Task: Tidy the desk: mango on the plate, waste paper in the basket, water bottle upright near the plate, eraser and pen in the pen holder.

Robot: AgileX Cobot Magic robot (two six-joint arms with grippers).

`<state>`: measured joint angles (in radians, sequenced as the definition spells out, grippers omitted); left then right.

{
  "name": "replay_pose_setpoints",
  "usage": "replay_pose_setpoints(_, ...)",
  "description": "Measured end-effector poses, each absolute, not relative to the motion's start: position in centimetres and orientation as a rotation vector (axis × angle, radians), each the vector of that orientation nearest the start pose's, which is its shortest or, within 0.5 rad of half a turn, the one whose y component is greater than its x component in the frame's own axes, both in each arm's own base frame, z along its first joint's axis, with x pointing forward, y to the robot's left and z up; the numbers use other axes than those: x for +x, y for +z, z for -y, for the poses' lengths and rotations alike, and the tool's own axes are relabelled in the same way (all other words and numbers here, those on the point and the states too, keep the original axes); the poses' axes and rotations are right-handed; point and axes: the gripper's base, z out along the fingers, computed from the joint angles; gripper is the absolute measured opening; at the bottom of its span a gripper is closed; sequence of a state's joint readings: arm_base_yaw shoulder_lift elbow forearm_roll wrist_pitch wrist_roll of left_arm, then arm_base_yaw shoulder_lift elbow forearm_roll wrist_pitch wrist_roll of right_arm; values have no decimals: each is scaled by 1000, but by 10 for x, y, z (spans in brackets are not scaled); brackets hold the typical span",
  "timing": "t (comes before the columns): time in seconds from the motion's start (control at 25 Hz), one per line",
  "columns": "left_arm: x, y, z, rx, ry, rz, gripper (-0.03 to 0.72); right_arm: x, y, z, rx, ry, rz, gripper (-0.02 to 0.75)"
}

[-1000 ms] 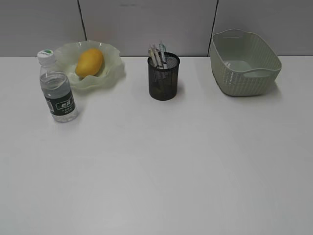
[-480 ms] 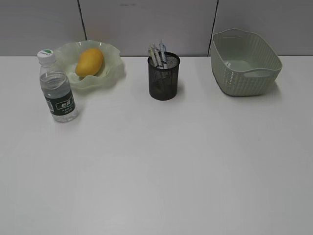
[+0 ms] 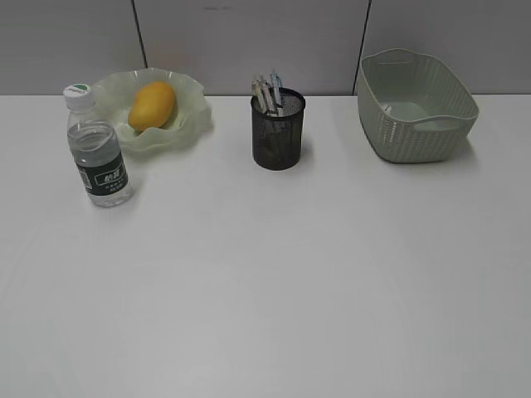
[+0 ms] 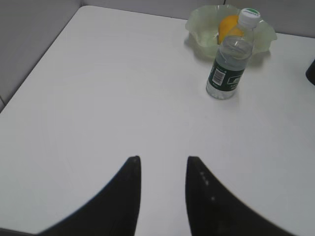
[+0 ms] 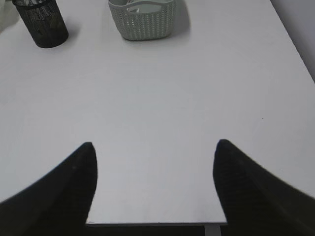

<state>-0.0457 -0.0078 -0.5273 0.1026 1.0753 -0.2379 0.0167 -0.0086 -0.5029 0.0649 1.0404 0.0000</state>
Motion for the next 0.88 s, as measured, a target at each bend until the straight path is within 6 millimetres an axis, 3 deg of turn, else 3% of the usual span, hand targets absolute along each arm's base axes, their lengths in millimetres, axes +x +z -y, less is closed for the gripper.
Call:
replay_pose_setpoints(0.4,-10,284,-7,-198,-77,-2012,239,-6,280,-5,-19,88,-2012,581)
replay_pose_setpoints(0.68,-10,284,3,-12,-116,-2024,239,-6,280,-5,-19,88,-2012,581)
replay_pose_setpoints(0.88,-10,284,5,19,-127,-2023,239,-6,280,-5,-19,88,-2012,581)
